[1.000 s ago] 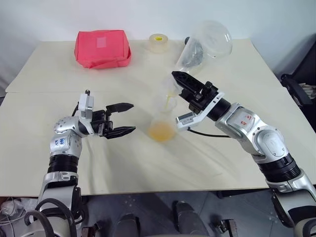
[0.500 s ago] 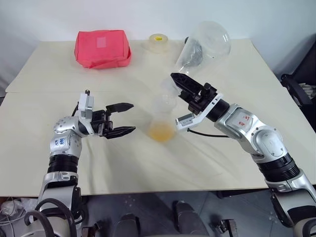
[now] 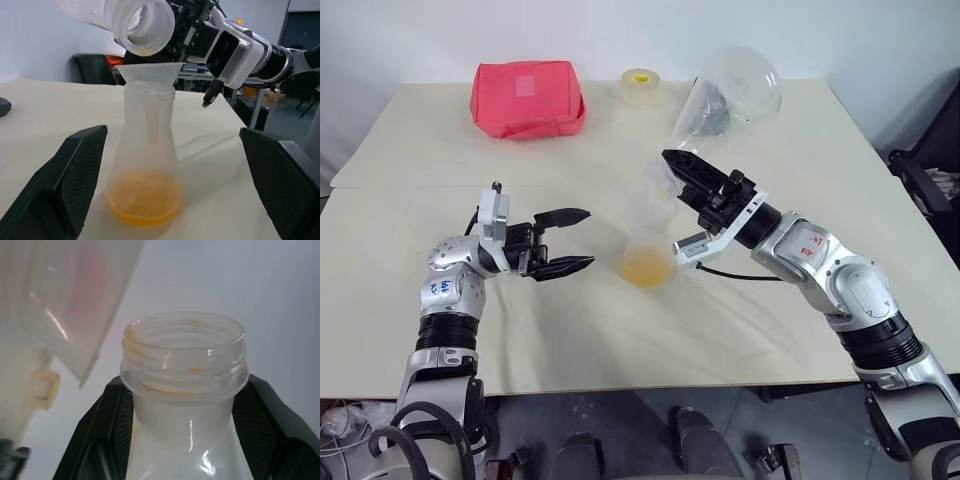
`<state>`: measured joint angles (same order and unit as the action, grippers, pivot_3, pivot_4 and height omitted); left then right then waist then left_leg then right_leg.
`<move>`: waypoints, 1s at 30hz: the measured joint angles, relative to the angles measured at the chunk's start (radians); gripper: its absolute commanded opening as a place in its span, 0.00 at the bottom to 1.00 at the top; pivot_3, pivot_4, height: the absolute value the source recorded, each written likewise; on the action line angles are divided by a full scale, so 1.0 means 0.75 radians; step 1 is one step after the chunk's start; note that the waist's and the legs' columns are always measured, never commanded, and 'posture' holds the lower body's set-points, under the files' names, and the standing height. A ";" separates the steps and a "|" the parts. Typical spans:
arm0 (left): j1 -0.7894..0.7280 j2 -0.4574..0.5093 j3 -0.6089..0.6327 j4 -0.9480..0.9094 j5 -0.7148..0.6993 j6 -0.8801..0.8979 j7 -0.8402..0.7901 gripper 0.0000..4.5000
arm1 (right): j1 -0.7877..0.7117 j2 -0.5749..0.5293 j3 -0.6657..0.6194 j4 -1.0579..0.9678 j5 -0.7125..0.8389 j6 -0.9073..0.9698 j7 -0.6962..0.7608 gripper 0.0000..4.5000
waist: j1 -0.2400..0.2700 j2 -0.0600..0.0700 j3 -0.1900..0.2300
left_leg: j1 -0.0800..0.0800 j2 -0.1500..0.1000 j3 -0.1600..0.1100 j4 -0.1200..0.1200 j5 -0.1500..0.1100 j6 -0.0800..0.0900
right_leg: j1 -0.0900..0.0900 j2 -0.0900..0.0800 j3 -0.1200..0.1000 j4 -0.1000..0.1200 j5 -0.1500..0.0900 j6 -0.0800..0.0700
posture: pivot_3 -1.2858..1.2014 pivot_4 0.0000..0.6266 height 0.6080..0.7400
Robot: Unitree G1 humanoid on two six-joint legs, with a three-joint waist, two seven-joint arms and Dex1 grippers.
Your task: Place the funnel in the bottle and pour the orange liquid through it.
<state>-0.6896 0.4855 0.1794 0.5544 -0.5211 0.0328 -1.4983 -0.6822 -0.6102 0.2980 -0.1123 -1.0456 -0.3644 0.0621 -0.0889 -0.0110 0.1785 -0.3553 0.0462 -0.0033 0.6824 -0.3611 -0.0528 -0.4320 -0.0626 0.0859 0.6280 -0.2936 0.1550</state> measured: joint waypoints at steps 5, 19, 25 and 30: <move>0.000 0.001 0.002 -0.002 0.000 0.000 0.004 1.00 | 0.047 0.101 -0.075 -0.001 0.258 0.113 0.126 0.53 | 0.001 0.000 0.000 | 0.000 0.000 0.000 0.001 0.000 0.000 | 0.000 0.000 0.000 0.000 0.000 0.000 | 0.52 0.24 1.00; 0.092 0.033 0.012 -0.133 -0.001 0.114 0.106 1.00 | 0.036 0.541 -0.534 -0.120 1.248 1.117 0.477 0.53 | 0.001 0.000 0.000 | 0.001 0.001 -0.002 0.001 0.001 -0.002 | 0.000 -0.001 -0.001 0.003 0.000 0.000 | 0.52 0.24 1.00; 0.113 0.060 0.014 -0.174 -0.001 0.164 0.165 1.00 | 0.066 0.574 -0.656 -0.092 1.426 1.192 0.409 0.53 | 0.001 0.000 0.000 | 0.001 0.001 -0.002 0.000 0.001 -0.001 | 0.000 -0.001 -0.001 0.003 0.000 0.000 | 0.52 0.24 1.00; 0.128 0.079 0.016 -0.199 0.000 0.199 0.215 1.00 | 0.113 0.583 -0.675 -0.052 1.516 1.188 0.377 0.70 | 0.001 0.000 0.000 | 0.001 0.001 -0.001 0.000 0.001 -0.001 | 0.000 0.000 -0.001 0.003 0.000 0.000 | 0.52 0.24 1.00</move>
<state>-0.5934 0.5451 0.1912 0.4053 -0.5208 0.1824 -1.3372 -0.5973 -0.1731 -0.2080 -0.1510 0.0916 0.5268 0.3449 -0.0878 -0.0108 0.1784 -0.3549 0.0468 -0.0044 0.6825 -0.3605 -0.0539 -0.4321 -0.0629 0.0854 0.6305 -0.2936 0.1551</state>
